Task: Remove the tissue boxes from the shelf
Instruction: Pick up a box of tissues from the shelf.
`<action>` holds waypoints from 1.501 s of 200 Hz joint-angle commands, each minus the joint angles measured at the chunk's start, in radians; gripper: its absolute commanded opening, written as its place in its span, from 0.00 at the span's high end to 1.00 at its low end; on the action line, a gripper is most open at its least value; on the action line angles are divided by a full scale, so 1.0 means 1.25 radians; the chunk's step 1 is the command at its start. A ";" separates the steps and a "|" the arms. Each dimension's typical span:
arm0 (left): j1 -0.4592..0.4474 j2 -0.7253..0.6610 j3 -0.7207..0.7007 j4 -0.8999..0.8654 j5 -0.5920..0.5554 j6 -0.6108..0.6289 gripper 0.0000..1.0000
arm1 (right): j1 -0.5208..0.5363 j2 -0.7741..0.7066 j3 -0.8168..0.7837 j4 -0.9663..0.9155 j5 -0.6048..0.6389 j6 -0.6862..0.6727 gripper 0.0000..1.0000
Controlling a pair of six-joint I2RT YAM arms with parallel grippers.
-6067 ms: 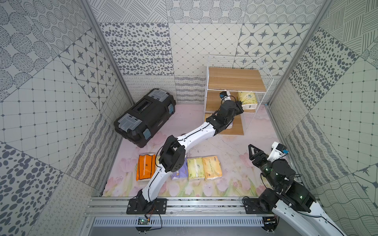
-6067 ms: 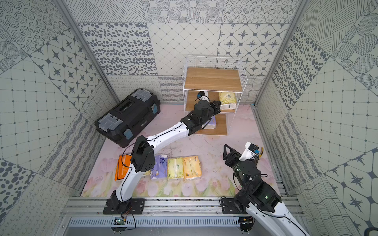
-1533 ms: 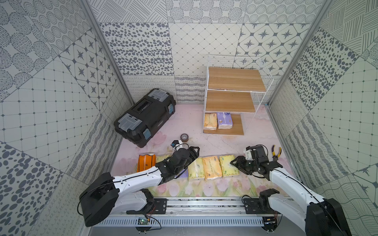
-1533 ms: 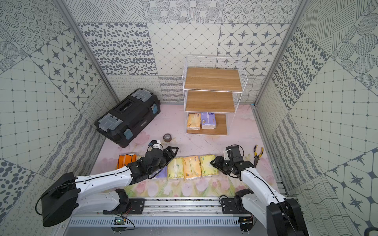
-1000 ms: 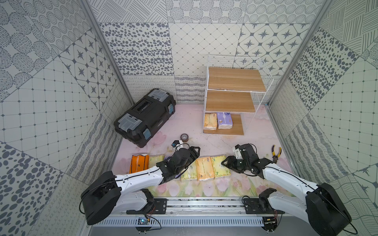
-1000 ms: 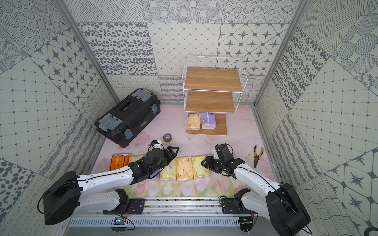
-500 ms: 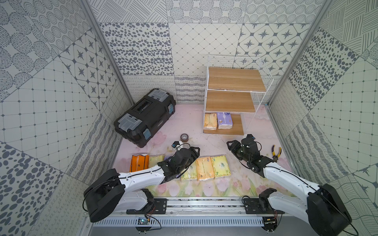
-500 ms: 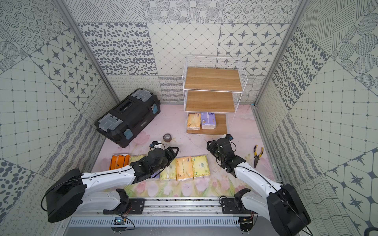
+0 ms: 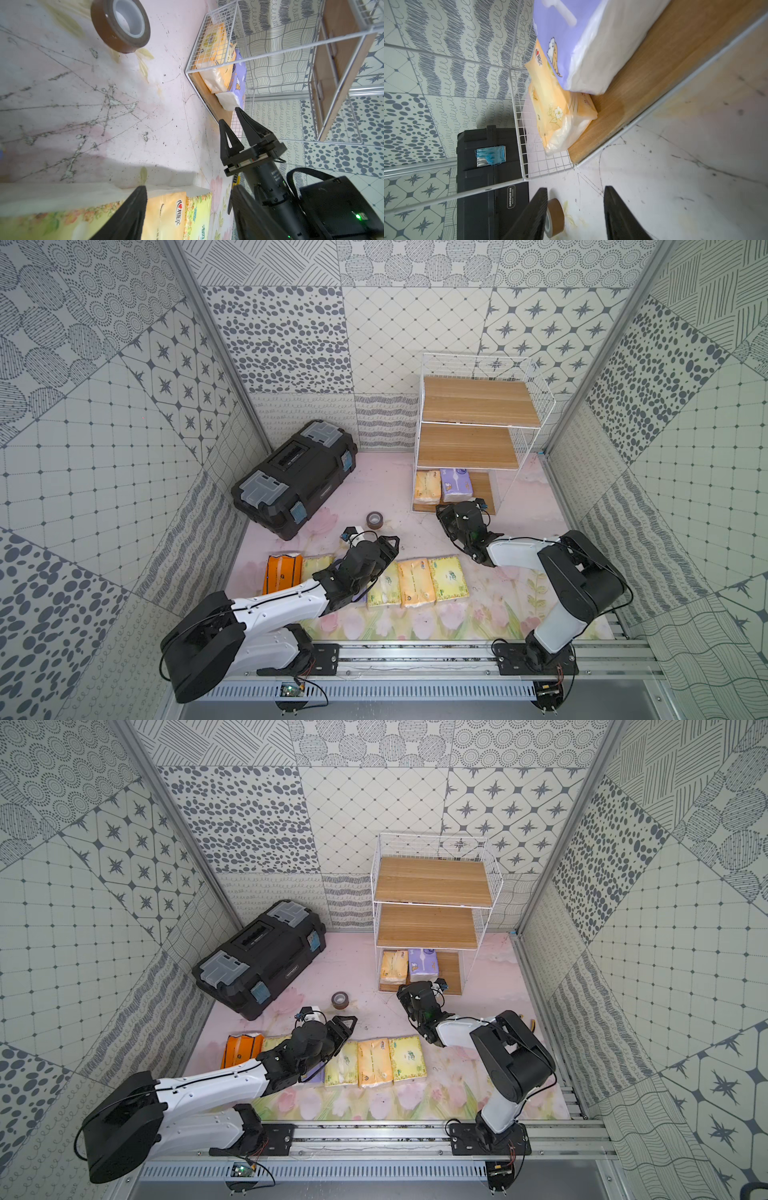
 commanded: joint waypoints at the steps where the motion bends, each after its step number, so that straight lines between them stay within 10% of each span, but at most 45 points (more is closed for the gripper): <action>1: 0.013 -0.025 -0.004 0.029 -0.012 0.038 0.31 | 0.012 0.040 0.046 0.080 0.059 0.037 0.53; 128: 0.051 -0.096 -0.030 -0.008 -0.006 0.073 0.30 | 0.017 0.192 0.186 0.041 0.145 0.101 0.58; 232: 0.069 -0.114 -0.059 -0.032 -0.009 0.041 0.30 | 0.015 0.202 0.213 0.040 0.116 0.080 1.00; 300: 0.076 -0.081 -0.079 0.016 0.017 -0.022 0.27 | 0.019 0.094 0.130 0.057 0.056 0.069 1.00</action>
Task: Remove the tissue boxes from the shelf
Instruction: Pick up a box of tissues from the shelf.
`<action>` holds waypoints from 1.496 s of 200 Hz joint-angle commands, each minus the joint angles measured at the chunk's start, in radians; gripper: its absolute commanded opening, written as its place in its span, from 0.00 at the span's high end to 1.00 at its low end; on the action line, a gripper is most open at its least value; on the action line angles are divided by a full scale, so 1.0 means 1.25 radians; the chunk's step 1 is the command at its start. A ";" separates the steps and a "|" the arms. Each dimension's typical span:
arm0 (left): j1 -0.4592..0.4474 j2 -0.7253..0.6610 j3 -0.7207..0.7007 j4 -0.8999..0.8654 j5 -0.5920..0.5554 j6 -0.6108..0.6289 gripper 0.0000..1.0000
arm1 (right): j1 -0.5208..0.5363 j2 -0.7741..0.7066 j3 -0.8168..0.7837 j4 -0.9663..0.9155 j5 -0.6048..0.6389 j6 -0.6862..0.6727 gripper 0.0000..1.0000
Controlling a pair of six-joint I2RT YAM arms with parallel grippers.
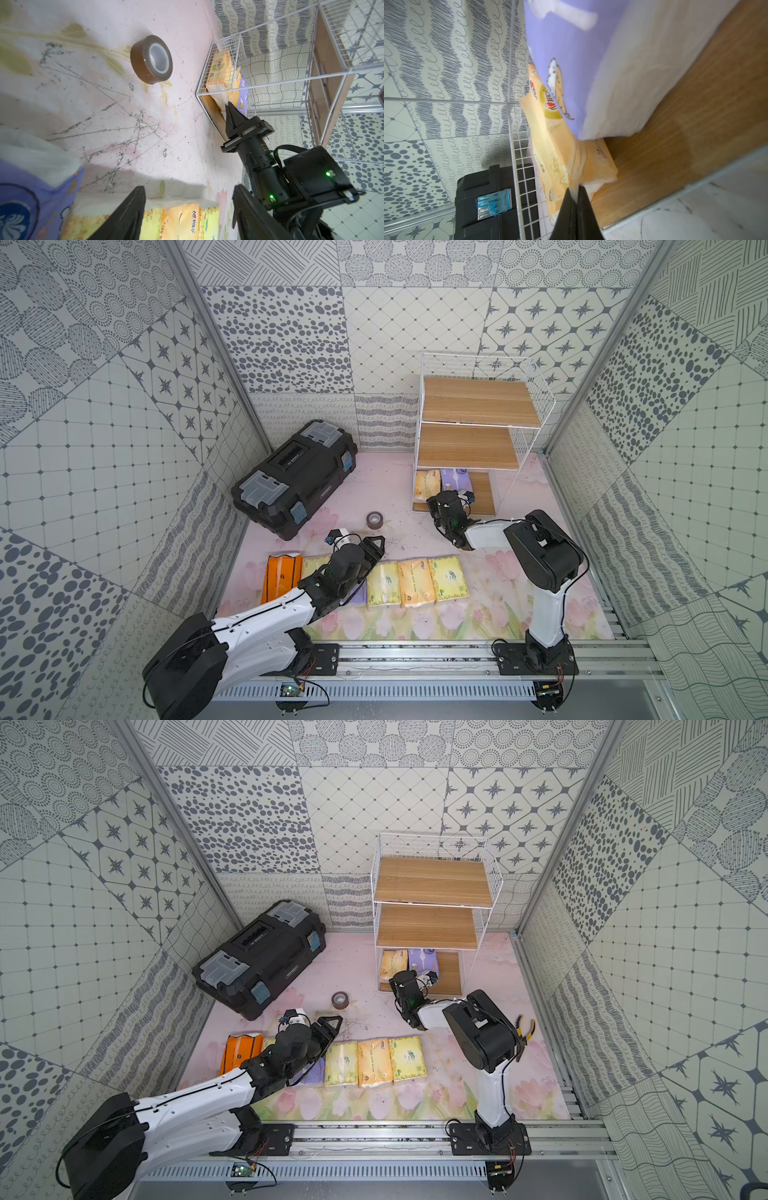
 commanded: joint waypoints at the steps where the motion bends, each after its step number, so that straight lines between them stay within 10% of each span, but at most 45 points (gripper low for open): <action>1: 0.006 0.019 -0.006 0.042 0.014 -0.039 0.27 | 0.007 -0.067 -0.036 0.036 -0.034 -0.016 1.00; 140: 0.008 0.077 -0.005 0.138 0.058 -0.133 0.11 | 0.023 -0.374 -0.293 0.022 -0.186 -0.095 1.00; 299: -0.057 0.451 0.204 0.562 0.135 -0.433 0.00 | -0.013 -0.790 -0.361 -0.252 -0.283 -0.204 1.00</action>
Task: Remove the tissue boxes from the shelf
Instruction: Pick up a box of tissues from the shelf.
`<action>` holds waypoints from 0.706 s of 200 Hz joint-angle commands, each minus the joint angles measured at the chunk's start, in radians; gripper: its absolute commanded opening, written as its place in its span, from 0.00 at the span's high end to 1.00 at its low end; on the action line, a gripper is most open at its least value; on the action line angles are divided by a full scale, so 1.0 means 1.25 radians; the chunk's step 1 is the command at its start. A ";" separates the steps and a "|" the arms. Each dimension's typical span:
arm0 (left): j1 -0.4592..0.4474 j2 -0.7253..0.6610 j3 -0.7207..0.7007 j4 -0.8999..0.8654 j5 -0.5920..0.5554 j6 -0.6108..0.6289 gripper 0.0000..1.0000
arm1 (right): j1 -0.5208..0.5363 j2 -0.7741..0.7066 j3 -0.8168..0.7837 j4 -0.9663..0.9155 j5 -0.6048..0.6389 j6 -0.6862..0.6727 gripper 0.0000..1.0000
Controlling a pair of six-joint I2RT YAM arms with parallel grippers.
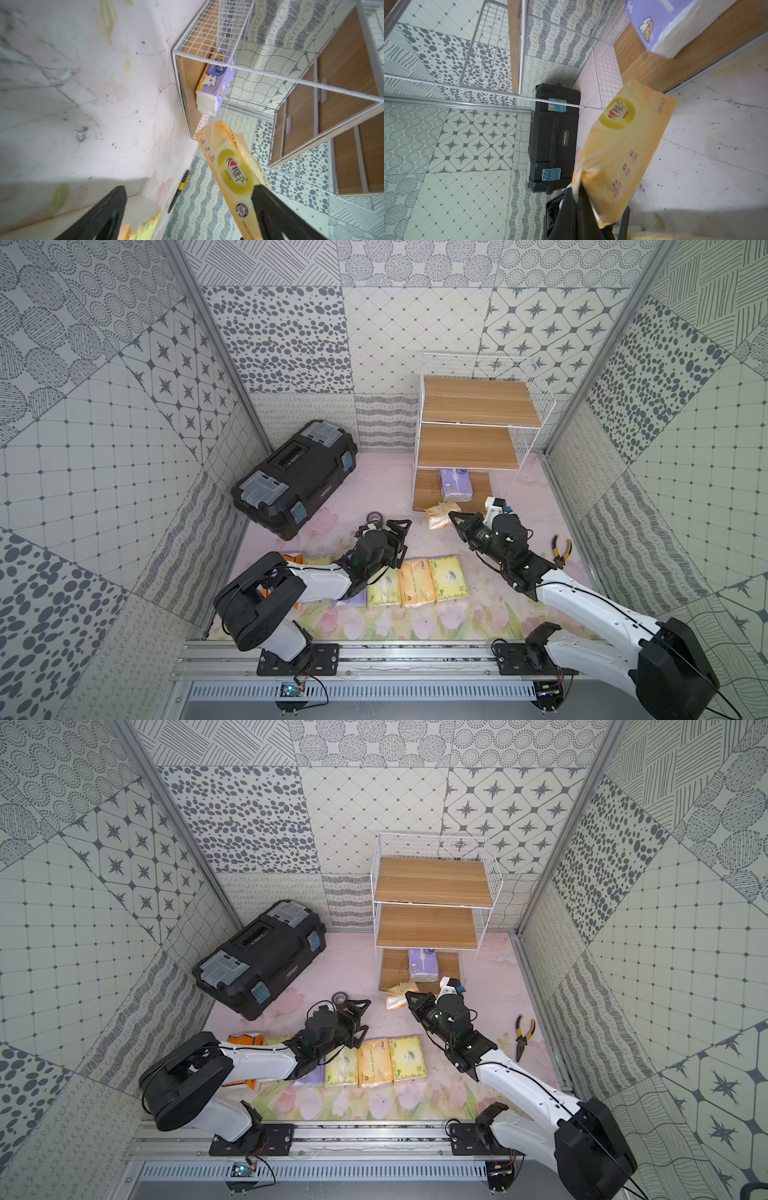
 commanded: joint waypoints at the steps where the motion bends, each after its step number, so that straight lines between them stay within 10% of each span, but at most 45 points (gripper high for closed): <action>1: -0.033 0.042 0.068 0.166 -0.005 -0.114 0.00 | -0.010 -0.065 -0.026 -0.025 -0.026 -0.037 1.00; 90: -0.100 0.135 0.192 0.171 -0.030 -0.195 0.02 | -0.014 -0.223 -0.052 -0.102 -0.052 -0.046 1.00; 141: -0.111 0.188 0.233 0.201 -0.028 -0.202 0.37 | -0.015 -0.300 -0.068 -0.173 -0.038 -0.048 1.00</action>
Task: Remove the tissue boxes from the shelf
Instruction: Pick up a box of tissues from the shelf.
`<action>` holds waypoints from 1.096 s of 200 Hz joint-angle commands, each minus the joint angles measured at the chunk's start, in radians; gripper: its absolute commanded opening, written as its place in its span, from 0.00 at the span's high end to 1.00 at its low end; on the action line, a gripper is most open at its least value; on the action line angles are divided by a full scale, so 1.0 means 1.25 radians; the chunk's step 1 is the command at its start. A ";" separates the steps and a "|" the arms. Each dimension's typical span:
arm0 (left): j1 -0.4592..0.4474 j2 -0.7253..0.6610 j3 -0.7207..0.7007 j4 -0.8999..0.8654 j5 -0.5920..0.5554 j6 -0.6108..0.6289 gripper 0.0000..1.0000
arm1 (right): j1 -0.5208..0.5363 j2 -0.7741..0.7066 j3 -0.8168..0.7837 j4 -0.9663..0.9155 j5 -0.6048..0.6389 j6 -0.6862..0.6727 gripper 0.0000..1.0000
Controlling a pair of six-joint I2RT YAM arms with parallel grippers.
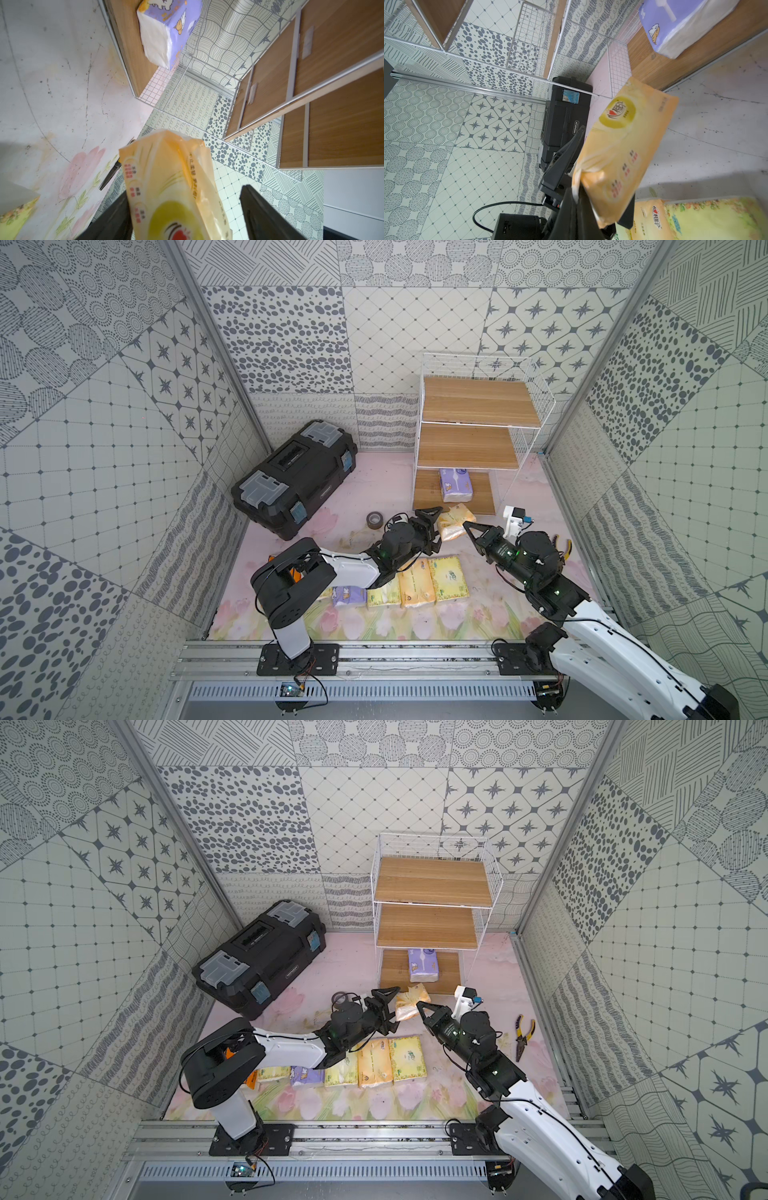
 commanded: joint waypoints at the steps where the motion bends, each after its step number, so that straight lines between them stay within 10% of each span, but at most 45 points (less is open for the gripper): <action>1: -0.007 0.027 0.029 0.079 -0.012 -0.022 0.38 | -0.005 -0.042 -0.013 -0.023 0.008 -0.018 1.00; 51: -0.019 0.028 0.041 0.050 -0.012 0.003 0.74 | -0.004 -0.097 -0.015 -0.115 0.042 -0.029 1.00; 78: -0.028 0.024 0.046 0.019 -0.011 0.033 0.77 | -0.005 -0.118 0.018 -0.208 0.076 -0.078 0.54; 100: -0.042 0.013 0.048 -0.032 -0.014 0.086 0.78 | -0.005 -0.147 0.068 -0.325 0.149 -0.148 0.40; 219: -0.232 0.075 0.242 -0.416 -0.125 0.532 0.81 | -0.005 -0.260 0.171 -0.595 0.332 -0.290 0.38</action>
